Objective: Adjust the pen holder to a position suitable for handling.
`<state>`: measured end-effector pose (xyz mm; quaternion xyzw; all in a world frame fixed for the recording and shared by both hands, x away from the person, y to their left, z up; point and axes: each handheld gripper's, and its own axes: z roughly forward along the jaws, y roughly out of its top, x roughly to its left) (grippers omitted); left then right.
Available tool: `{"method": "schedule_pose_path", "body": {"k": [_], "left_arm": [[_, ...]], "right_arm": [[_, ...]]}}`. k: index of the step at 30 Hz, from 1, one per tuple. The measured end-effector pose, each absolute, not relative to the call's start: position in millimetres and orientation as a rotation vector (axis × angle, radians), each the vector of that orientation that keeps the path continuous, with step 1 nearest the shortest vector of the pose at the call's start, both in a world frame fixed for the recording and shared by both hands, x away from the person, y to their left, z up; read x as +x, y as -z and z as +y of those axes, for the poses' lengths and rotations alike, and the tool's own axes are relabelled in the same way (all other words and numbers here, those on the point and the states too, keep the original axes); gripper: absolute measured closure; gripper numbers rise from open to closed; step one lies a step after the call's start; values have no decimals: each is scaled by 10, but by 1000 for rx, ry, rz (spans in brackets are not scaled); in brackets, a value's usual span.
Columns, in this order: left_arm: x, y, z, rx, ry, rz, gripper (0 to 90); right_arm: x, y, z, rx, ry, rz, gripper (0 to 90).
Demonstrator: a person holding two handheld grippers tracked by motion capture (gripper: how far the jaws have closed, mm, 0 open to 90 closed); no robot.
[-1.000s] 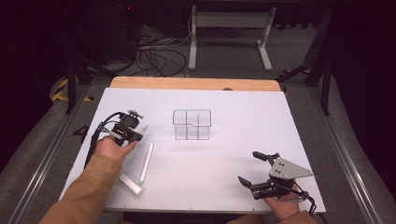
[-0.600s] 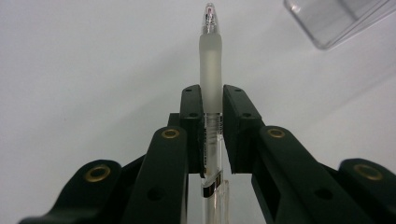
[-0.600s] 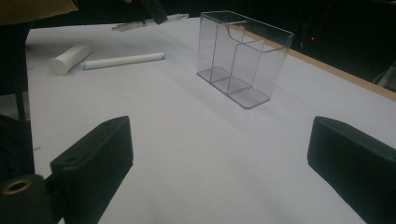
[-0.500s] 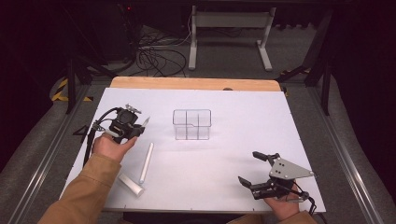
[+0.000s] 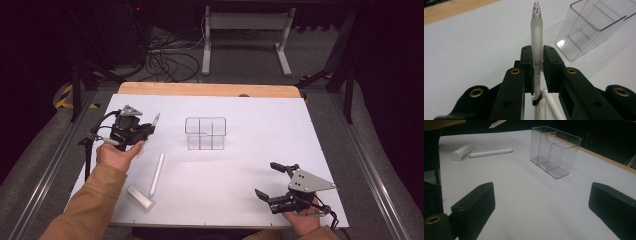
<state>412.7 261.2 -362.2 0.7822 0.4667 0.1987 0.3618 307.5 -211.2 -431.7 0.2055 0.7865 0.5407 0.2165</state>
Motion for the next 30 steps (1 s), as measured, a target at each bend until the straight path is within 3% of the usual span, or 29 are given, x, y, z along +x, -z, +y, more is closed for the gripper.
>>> {"method": "schedule_pose_path", "body": {"k": [15,30], "left_arm": [[4098,3551,2685,1893,-479,1122,793],[4071,3489,2744,1726,-437,872,793]], "right_arm": [[3078,4321,-2114,566,-1495,2184,75],[3076,4323,-2114,559,-1494,2188,75]]}}
